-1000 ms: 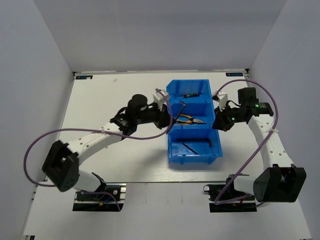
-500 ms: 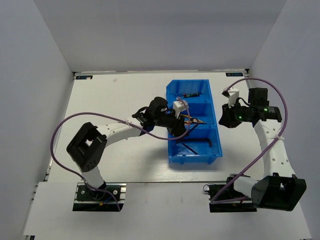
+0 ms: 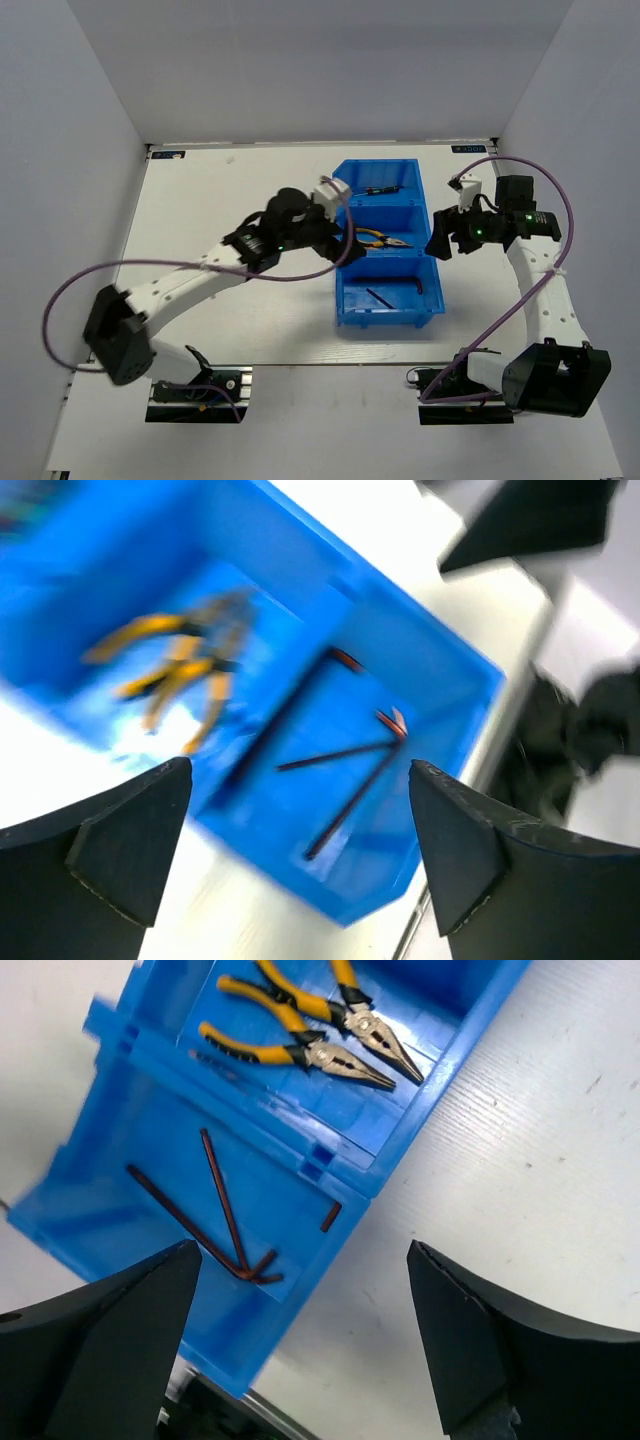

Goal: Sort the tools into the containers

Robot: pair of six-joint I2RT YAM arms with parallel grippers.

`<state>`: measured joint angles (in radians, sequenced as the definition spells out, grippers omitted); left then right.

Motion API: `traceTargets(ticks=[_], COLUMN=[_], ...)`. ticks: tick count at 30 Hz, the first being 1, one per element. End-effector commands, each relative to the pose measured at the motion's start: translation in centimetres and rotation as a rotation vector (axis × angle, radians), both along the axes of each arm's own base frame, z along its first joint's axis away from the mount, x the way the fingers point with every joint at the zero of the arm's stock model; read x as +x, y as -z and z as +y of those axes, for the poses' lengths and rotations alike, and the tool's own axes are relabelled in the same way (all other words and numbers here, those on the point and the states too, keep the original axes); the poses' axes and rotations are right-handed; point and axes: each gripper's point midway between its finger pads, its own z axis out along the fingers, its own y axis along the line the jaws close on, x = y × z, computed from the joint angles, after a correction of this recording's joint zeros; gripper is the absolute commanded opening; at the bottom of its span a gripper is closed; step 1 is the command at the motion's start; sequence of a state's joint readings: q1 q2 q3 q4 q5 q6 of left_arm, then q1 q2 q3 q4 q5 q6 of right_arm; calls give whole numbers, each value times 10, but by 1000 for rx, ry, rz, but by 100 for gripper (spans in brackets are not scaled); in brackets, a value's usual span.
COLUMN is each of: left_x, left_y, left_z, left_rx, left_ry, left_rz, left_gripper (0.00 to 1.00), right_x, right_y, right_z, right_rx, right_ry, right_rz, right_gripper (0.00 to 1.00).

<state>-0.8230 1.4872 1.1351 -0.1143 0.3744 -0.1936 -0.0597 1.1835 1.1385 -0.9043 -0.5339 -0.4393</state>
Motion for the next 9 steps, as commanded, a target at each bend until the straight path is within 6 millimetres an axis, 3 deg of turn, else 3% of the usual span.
traceTargets(ticks=[1, 2, 4, 6, 9], left_x=[18, 14, 13, 9, 10], left_y=[-25, -42, -37, -48, -49], left_z=[66, 82, 107, 128, 148], left_rx=[34, -2, 14, -3, 8], left_ry=[-343, -390, -484, -558, -635], left_rz=[-50, -78, -80, -98, -110], left_gripper=[100, 100, 100, 100, 100], right_x=[17, 20, 25, 21, 21], right_y=[-3, -6, -11, -8, -12], right_z=[-4, -13, -14, -13, -10], right_rx=[50, 18, 21, 23, 43], right_ry=[187, 236, 241, 227, 227], right_rz=[10, -19, -72, -83, -122], right_gripper=[90, 90, 90, 90, 90])
